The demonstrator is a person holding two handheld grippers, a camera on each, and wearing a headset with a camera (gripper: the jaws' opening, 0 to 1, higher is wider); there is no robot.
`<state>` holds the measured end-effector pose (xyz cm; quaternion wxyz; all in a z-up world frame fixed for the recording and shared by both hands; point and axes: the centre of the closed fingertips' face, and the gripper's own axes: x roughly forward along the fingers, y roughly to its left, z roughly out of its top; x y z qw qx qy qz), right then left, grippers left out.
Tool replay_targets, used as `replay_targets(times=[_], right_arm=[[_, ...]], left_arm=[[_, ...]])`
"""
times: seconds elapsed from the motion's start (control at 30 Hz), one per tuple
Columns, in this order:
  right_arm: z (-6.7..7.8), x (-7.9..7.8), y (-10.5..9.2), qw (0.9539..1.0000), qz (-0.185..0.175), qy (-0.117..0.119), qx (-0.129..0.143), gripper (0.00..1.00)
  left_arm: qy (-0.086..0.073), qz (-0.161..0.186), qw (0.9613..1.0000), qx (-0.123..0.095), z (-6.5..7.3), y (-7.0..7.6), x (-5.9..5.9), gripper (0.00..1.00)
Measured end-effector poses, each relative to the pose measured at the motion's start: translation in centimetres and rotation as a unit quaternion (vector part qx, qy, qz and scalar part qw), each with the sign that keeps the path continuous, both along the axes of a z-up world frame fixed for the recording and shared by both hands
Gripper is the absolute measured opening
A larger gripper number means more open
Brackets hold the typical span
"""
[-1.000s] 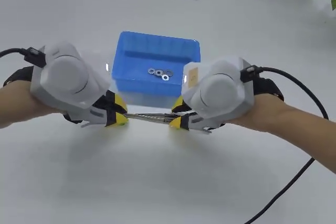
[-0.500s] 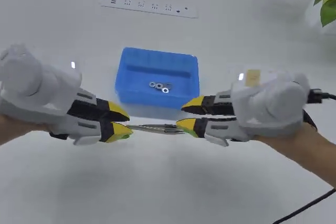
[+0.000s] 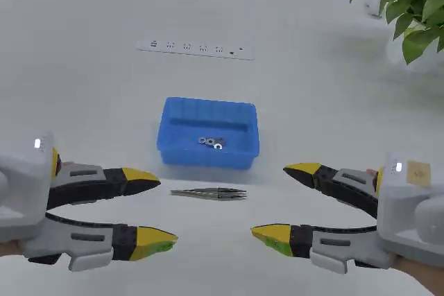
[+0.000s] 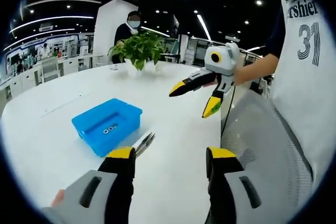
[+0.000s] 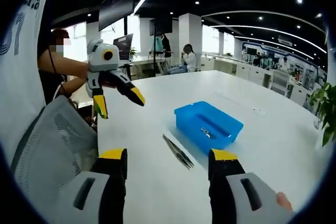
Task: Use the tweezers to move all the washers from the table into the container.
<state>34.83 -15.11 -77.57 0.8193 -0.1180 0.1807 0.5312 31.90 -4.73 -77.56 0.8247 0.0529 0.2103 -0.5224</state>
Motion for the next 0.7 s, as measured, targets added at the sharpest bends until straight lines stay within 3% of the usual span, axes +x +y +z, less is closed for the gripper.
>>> replay_targets(times=[0.1, 0.27, 0.5, 0.7], right_arm=[[0.0, -0.8, 0.1, 0.9999, 0.001, -0.005, -0.013, 0.67], [0.9, -1.5, -0.1, 0.9998, -0.016, -0.01, 0.003, 0.8], [0.8, -2.5, -0.7, 0.9995, -0.027, -0.013, 0.003, 0.9], [0.7, -2.6, -1.3, 0.9987, -0.046, -0.023, -0.001, 1.0]], left_arm=[[0.003, 0.004, 0.9997, 0.024, -0.3, 0.2, -0.7, 0.73], [0.005, 0.014, 0.9999, 0.008, 1.0, -0.2, -1.7, 0.91], [-0.005, 0.024, 0.9996, 0.017, 1.6, 0.5, -2.5, 0.96], [-0.014, 0.045, 0.9984, 0.033, 1.3, 1.3, -2.0, 0.99]])
